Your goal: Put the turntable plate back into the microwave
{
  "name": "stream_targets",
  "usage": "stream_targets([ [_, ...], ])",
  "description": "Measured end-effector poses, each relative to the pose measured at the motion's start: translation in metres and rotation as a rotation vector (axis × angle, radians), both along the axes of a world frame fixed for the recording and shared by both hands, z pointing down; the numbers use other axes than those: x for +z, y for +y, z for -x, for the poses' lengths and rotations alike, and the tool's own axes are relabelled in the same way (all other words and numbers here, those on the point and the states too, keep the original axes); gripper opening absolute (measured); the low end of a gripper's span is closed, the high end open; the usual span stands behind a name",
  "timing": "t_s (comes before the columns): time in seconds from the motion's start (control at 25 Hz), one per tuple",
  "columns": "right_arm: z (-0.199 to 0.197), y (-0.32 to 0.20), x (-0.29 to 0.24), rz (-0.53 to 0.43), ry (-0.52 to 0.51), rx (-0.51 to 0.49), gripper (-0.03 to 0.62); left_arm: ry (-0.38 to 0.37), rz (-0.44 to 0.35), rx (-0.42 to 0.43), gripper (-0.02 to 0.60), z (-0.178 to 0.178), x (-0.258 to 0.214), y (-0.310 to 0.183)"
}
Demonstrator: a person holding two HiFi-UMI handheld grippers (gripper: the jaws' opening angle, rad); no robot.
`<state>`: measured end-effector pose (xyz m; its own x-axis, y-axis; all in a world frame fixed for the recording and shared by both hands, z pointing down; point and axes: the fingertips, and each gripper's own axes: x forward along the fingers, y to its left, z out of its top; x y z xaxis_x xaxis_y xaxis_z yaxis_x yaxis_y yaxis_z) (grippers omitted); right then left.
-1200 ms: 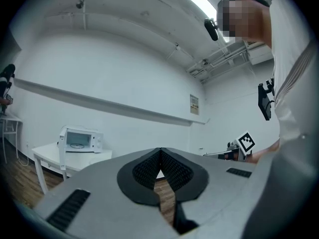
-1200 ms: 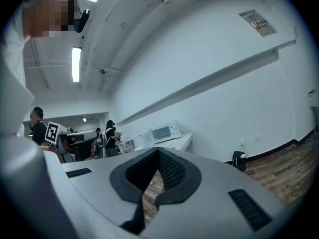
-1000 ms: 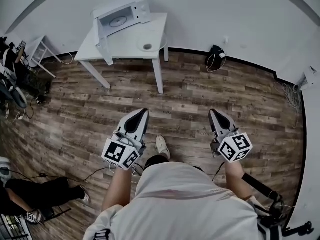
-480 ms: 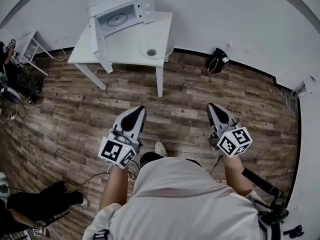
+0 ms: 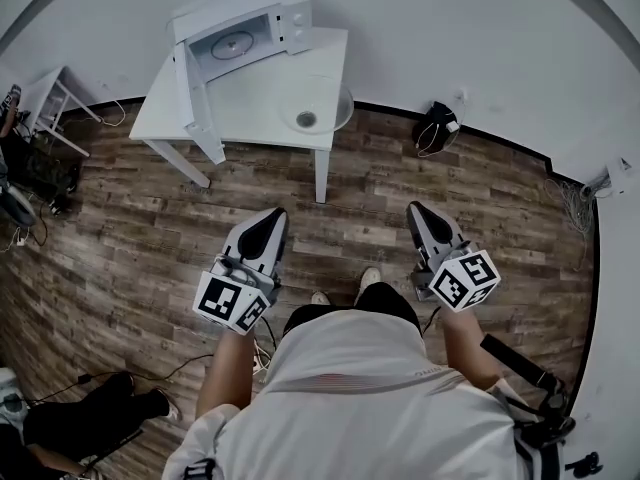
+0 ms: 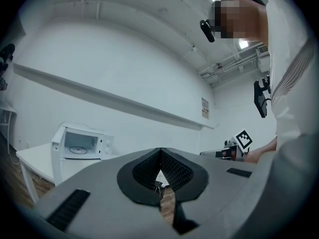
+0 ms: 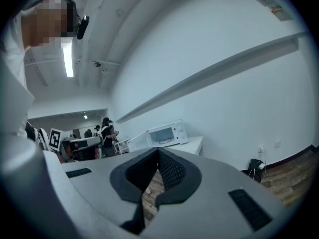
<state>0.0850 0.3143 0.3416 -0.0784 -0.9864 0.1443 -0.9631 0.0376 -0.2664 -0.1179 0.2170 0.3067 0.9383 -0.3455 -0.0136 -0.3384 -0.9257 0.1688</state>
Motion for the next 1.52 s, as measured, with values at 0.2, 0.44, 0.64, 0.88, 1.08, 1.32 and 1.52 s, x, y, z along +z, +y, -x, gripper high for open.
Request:
stream_targets([
  [0.2, -0.022, -0.032, 0.008, 0.0, -0.013, -0.021, 0.003, -0.009, 0.002, -0.023, 0.011, -0.019, 0.002, -0.025],
  [0.44, -0.064, -0.089, 0.012, -0.019, -0.037, -0.082, 0.003, -0.019, 0.004, -0.091, 0.011, -0.055, 0.006, -0.065],
  [0.64, -0.115, -0.142, 0.008, -0.036, -0.049, -0.146, 0.003, -0.024, -0.001, -0.161, 0.011, -0.099, 0.004, -0.101],
  [0.88, -0.171, -0.201, 0.011, -0.032, -0.074, -0.225, 0.003, -0.033, 0.012, -0.246, 0.011, -0.149, 0.004, -0.14],
  [1.08, -0.199, -0.235, 0.019, -0.01, -0.1, -0.301, 0.003, -0.045, 0.016, -0.309, 0.011, -0.178, 0.003, -0.16],
  [1.32, -0.205, -0.26, 0.035, 0.019, -0.14, -0.333, 0.003, -0.072, 0.041, -0.322, 0.011, -0.189, 0.014, -0.174],
  [1.52, -0.198, -0.279, 0.035, 0.036, -0.122, -0.335, 0.003, -0.057, 0.061, -0.317, 0.011, -0.185, 0.02, -0.199],
])
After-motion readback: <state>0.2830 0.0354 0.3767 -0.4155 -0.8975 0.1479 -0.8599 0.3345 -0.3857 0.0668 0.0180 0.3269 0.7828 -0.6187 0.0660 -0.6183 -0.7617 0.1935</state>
